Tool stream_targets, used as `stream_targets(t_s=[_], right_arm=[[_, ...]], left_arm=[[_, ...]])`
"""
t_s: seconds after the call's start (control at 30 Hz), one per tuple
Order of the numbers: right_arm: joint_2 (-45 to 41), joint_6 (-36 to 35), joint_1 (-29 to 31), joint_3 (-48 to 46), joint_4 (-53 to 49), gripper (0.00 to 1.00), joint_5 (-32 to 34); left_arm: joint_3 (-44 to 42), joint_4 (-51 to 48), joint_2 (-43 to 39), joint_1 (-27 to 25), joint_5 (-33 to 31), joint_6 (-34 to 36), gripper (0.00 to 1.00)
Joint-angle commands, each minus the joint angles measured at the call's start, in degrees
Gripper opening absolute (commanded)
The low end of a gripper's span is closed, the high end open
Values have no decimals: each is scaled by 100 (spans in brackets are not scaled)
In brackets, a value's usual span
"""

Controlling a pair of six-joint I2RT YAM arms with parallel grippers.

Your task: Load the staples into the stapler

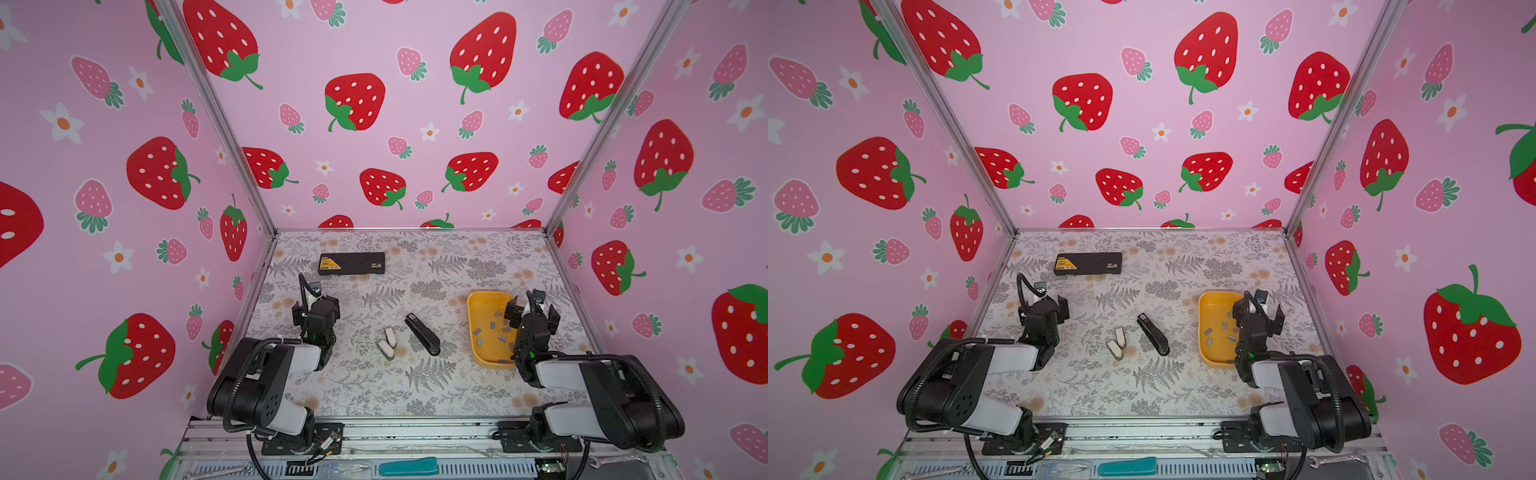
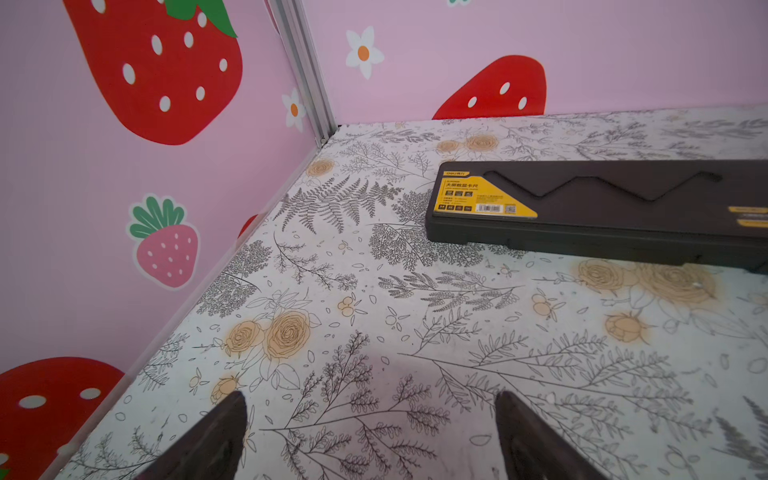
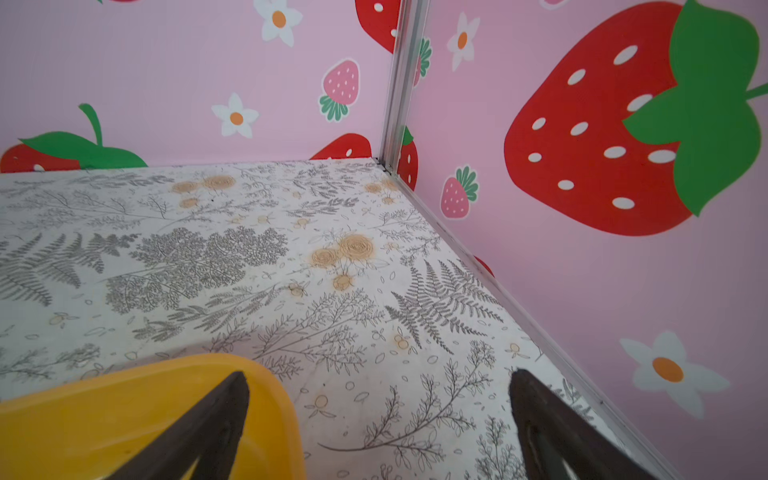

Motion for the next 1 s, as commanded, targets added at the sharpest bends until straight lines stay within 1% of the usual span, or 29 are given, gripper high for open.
stream_targets(t_s=[0.0, 0.07, 0.1, 0.13, 0.17, 0.2, 0.23, 0.27, 0.3, 0.37, 0.4, 0.43, 0.5, 0.57, 0.97], right_arm=[[313, -494, -100, -98, 1270, 99, -341], [878, -576, -213, -288, 2289, 99, -624], [1025, -649, -240, -271, 2393, 99, -876], [976, -619, -253, -196, 2148, 99, -939], [869, -515, -290, -145, 1842, 99, -970], [859, -459, -363, -113, 1744, 99, -1011], [947, -458, -377, -62, 1747, 99, -1012], [1082, -426, -381, 29, 1651, 99, -1013], [1329, -520, -387, 196, 1753, 99, -1025], [1100, -349, -458, 260, 1216, 99, -1159], [1165, -371, -483, 309, 1213, 99, -1154], [1249, -396, -488, 313, 1396, 99, -1140], [1146, -348, -489, 345, 1116, 99, -1176], [1191, -372, -499, 319, 1260, 99, -1172], [1170, -381, -497, 327, 1211, 99, -1167]], left_arm=[[175, 81, -42, 202, 666, -48, 95], [142, 169, 34, 389, 1184, -103, 94], [80, 569, 230, 483, 1434, -101, 94], [93, 729, 430, 448, 1411, 37, 95], [190, 223, 277, 450, 1498, -34, 95], [246, 96, 224, 528, 1612, -98, 95], [289, 219, 347, 537, 1568, -98, 97], [339, 26, 316, 564, 1618, -128, 99], [374, -154, 239, 614, 1720, -172, 99], [431, -131, 313, 685, 1818, -204, 99], [446, -277, 260, 707, 1892, -223, 99], [450, -199, 292, 713, 1899, -221, 99], [464, -280, 274, 721, 1919, -223, 99], [456, -249, 279, 721, 1921, -223, 99], [449, -235, 271, 723, 1921, -221, 99]])
